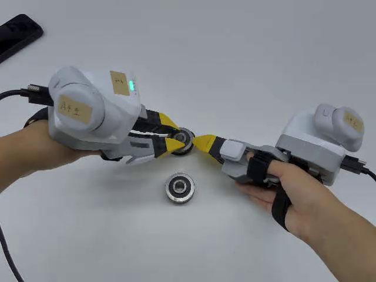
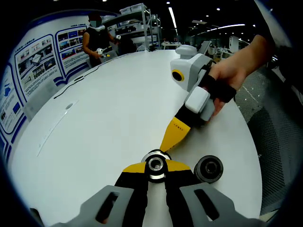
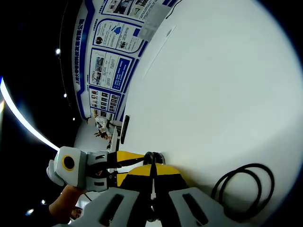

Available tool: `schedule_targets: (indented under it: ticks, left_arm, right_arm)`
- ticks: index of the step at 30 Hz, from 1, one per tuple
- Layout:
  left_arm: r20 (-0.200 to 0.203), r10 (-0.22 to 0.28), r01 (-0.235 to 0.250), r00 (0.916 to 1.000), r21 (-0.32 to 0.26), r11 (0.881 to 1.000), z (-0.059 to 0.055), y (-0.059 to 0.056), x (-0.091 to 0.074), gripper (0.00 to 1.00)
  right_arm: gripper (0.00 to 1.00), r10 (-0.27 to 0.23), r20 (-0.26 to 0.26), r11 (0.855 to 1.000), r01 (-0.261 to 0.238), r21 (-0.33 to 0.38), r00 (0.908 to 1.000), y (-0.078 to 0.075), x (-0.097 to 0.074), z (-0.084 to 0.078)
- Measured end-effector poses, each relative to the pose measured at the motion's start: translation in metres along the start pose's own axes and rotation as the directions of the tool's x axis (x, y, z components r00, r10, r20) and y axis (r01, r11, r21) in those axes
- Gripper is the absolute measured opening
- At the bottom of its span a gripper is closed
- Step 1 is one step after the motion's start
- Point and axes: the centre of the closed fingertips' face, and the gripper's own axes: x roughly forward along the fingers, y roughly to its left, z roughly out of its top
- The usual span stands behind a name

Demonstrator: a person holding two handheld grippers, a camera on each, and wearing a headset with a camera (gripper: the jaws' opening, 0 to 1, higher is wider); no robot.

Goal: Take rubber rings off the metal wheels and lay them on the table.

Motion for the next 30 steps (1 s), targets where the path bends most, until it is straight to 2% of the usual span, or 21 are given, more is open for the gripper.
schedule_targets:
  ticks: [5,8,11,18,26,30]
  left_arm:
    - [-0.002,0.0,0.0,1.0,0.001,1.0,0.0,0.0,0.0,0.13]
    - [-0.006,0.001,-0.001,1.0,0.001,1.0,0.0,0.0,0.0,0.13]
    - [-0.011,0.006,-0.006,0.9999,0.004,1.0,0.0,0.0,0.0,0.13]
    - [-0.01,0.003,-0.003,0.9999,-0.001,1.0,-0.001,0.0,0.0,0.13]
    - [-0.01,0.001,-0.001,0.9999,-0.002,1.0,-0.001,0.0,0.0,0.13]
    - [-0.009,0.002,-0.002,1.0,-0.005,1.0,0.0,0.0,0.001,0.13]
  right_arm:
    - [0.02,-0.009,-0.003,1.0,0.009,0.0,1.0,-0.002,0.002,0.002]
    - [0.01,-0.031,0.01,0.998,0.032,-0.055,0.9995,-0.001,0.002,0.003]
    - [0.01,-0.03,0.023,0.999,0.031,-0.043,0.9993,0.005,0.001,0.001]
    - [0.0,-0.036,0.02,0.997,0.038,-0.073,0.9991,0.01,0.003,0.0]
    - [0.0,-0.058,0.007,0.983,0.058,-0.175,0.9983,0.012,0.004,-0.002]
    - [0.0,-0.076,-0.006,0.972,0.073,-0.226,0.9971,0.015,0.006,-0.004]
